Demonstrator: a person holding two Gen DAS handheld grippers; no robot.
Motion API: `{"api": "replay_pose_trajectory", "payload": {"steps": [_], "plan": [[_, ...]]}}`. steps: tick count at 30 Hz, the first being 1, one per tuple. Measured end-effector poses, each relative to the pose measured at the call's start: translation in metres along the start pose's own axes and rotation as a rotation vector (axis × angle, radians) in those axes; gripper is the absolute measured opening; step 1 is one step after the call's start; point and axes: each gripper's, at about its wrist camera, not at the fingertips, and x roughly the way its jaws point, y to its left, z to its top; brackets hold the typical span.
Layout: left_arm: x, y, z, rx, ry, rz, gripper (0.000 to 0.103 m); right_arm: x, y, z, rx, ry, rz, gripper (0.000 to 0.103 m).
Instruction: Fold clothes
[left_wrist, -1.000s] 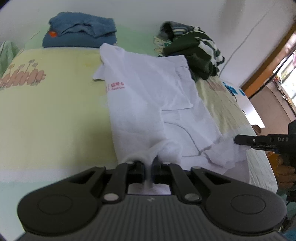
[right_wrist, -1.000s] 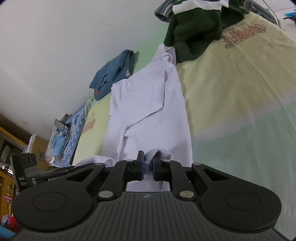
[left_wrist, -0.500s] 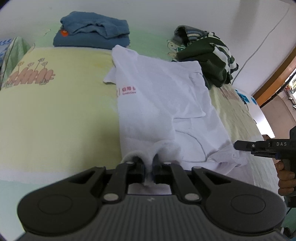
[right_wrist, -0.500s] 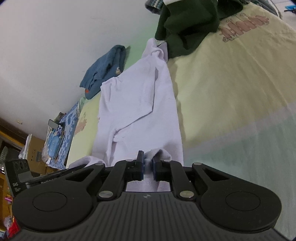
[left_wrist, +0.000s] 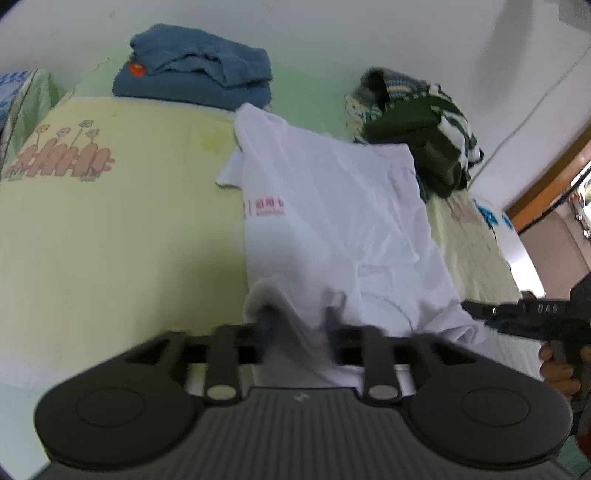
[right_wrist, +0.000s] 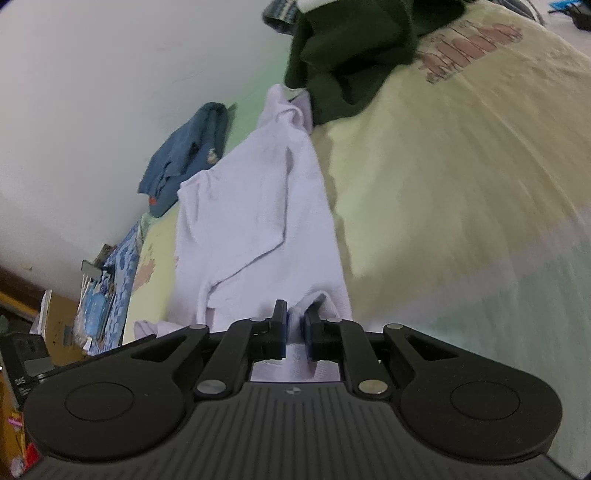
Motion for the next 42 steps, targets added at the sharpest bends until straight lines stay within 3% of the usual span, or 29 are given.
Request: {"api": "replay_pose_trajectory", "payload": {"steps": [2,6,10,13,17,21,26,29,32,36,39,42], "plan": [[-0.001,0.004,0.005,-0.022,-0.010,-0.007,0.041,-0.001,0.001,0.002,-0.003,-0.011,0.005,0.011],[-0.008,0.008,0.011,-0.030,-0.032,0.008,0.041,-0.012,0.005,0.006,-0.007,-0.063,0.011,0.026],[-0.025,0.007,0.003,0.022,-0.045,0.032,0.055,-0.035,0.017,0.007,-0.082,-0.131,-0.010,0.031],[-0.041,-0.001,-0.015,0.118,-0.042,0.033,0.062,-0.051,0.041,-0.006,-0.299,-0.126,-0.029,0.031],[-0.043,-0.020,-0.033,0.236,0.006,-0.033,0.059,-0.039,0.081,-0.048,-0.685,-0.014,-0.068,0.031],[-0.019,-0.046,-0.036,0.378,0.026,0.005,0.053,-0.008,0.103,-0.069,-0.823,0.026,-0.088,0.026],[0.016,-0.047,-0.018,0.372,0.031,0.046,0.053,0.021,0.109,-0.064,-0.854,0.023,-0.136,0.026],[0.030,-0.045,-0.009,0.353,0.020,0.085,0.058,0.036,0.101,-0.052,-0.855,-0.018,-0.231,0.026],[0.040,-0.045,-0.001,0.343,-0.003,0.123,0.060,0.041,0.084,-0.035,-0.775,-0.048,-0.287,0.026],[0.033,-0.045,0.007,0.310,-0.038,0.077,0.060,0.024,0.077,-0.026,-0.715,-0.097,-0.292,0.028],[0.016,-0.041,0.003,0.319,-0.076,0.075,0.072,0.010,0.072,-0.021,-0.704,-0.130,-0.268,0.034],[0.011,-0.030,-0.003,0.294,-0.060,0.091,0.074,0.011,0.070,-0.015,-0.721,-0.142,-0.266,0.037]]}}
